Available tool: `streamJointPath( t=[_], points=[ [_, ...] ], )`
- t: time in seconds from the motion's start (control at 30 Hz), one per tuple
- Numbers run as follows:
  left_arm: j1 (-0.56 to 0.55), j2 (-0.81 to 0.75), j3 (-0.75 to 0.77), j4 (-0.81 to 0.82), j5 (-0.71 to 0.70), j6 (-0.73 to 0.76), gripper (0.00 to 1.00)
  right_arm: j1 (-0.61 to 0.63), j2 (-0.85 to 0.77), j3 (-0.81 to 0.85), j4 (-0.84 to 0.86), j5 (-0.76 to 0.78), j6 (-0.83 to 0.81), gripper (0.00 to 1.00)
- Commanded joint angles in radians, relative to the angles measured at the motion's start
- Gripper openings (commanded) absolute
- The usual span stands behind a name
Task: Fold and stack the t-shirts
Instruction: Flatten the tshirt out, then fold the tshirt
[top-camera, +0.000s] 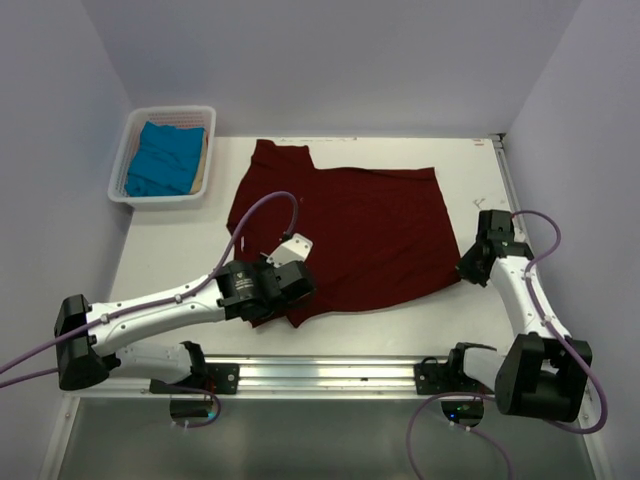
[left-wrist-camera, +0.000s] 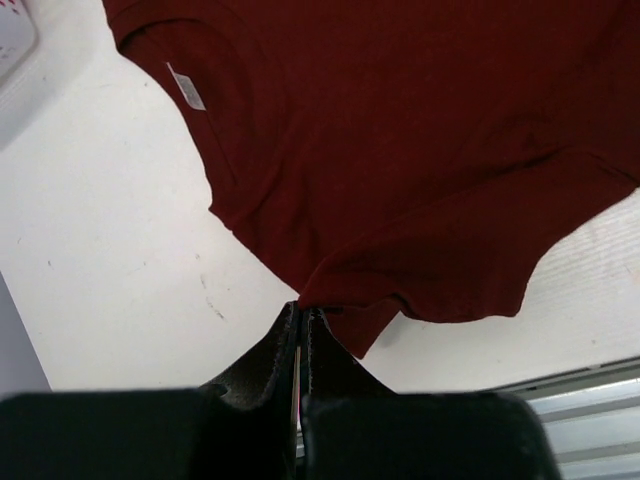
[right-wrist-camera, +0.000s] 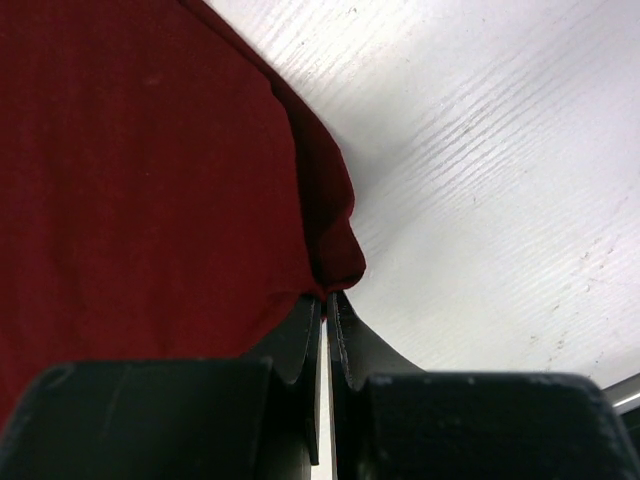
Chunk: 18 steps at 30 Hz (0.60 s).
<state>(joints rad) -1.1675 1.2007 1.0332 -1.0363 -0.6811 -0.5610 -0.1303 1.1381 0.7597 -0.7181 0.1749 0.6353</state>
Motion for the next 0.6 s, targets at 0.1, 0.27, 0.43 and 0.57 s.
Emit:
streamJointPath(
  t=[0.1, 0.27, 0.43, 0.57],
  points=[
    [0.054, 0.048, 0.030, 0.056, -0.107, -0.024, 0.00, 0.000, 0.051, 0.052, 0.063, 0.014, -0.023, 0.00],
    [0.144, 0.086, 0.033, 0.097, -0.158, 0.009, 0.00, -0.002, 0.115, 0.081, 0.118, 0.009, -0.022, 0.00],
    [0.232, 0.112, 0.056, 0.180, -0.170, 0.091, 0.00, -0.002, 0.195, 0.150, 0.158, 0.008, -0.013, 0.00],
    [0.285, 0.132, 0.057, 0.251, -0.161, 0.162, 0.00, -0.002, 0.264, 0.191, 0.186, -0.015, 0.004, 0.00]
  ],
)
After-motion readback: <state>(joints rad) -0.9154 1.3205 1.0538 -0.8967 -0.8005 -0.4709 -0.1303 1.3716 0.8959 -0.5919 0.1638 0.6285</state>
